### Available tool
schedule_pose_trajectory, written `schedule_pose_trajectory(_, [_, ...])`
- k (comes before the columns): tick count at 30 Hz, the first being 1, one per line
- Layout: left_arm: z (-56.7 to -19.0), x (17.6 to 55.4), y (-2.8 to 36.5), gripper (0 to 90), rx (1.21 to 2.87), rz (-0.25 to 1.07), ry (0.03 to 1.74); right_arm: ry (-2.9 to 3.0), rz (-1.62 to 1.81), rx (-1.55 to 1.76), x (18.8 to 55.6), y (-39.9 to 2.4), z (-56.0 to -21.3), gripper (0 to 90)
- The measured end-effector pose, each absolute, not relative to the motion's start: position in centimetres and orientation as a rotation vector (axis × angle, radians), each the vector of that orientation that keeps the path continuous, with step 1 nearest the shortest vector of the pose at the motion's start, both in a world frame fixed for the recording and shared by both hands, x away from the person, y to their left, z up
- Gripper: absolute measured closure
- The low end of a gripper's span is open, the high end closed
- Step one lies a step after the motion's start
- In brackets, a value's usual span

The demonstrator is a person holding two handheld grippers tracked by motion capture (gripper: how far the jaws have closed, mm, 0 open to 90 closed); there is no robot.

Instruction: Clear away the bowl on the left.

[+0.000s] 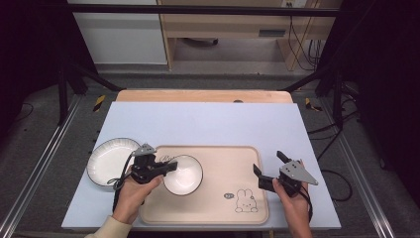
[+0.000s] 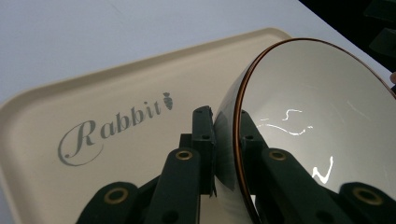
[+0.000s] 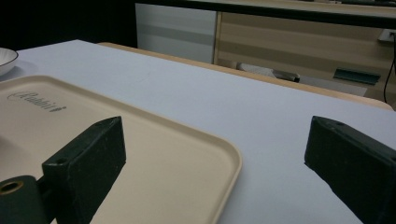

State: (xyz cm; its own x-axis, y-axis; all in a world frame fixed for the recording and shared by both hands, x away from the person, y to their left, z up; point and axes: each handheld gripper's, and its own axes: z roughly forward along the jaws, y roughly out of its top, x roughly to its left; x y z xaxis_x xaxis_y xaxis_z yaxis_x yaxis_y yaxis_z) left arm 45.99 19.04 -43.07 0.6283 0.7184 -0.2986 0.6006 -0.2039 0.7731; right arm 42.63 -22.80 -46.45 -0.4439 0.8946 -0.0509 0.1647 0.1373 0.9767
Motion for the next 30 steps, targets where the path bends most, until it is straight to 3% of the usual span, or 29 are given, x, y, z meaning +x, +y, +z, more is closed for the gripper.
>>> schedule_pose_trajectory(30, [-44.2, 45.9, 16.6, 81.9, 1.962, 0.132, 1.018, 1.744, 1.383, 0.98, 42.6, -22.7, -46.5, 5.2])
